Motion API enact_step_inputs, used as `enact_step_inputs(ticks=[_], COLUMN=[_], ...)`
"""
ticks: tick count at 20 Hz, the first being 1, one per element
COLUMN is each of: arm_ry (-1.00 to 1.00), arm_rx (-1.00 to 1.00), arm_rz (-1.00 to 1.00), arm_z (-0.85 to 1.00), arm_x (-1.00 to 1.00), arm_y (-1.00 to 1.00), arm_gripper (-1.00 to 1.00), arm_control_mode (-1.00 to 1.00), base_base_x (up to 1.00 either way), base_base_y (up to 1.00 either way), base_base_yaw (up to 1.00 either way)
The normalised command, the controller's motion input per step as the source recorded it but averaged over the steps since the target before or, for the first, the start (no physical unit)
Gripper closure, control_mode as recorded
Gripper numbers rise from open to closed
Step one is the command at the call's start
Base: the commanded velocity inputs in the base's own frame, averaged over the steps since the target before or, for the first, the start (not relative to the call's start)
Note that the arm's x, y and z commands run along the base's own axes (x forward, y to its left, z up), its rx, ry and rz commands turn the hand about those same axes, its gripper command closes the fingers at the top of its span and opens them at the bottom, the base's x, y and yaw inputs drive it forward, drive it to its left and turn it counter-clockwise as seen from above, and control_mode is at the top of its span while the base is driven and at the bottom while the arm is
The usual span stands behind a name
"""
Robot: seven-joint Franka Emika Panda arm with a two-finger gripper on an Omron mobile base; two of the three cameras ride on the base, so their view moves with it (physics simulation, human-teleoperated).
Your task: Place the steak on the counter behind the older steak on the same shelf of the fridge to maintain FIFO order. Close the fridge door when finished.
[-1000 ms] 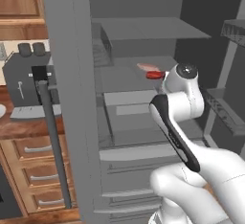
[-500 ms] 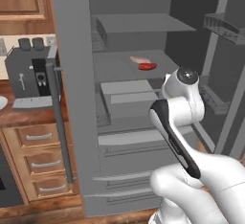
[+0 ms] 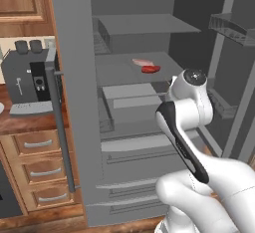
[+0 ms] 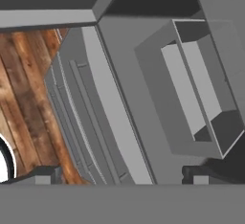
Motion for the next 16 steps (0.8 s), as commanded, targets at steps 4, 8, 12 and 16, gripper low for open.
enact_step_inputs(ticks=[4, 8, 12, 16], arm_ry=[0.00, -0.09, -0.33, -0.38], arm_rx=[0.00, 0.02, 0.16, 0.17], arm_rz=[0.00, -0.01, -0.12, -0.12], arm_z=[0.00, -0.03, 0.01, 0.14], arm_x=[0.00, -0.50, -1.00, -1.00], arm_y=[0.00, -0.09, -0.49, -0.85], arm_gripper=[-1.00, -1.00, -1.00, -1.00], arm_control_mode=[1.00, -1.00, -1.00, -1.00], base_base_x=[0.00, -0.01, 0.00, 0.00], base_base_y=[0.00, 0.00, 0.00, 0.00], base_base_yaw=[0.00, 0.00, 0.00, 0.00])
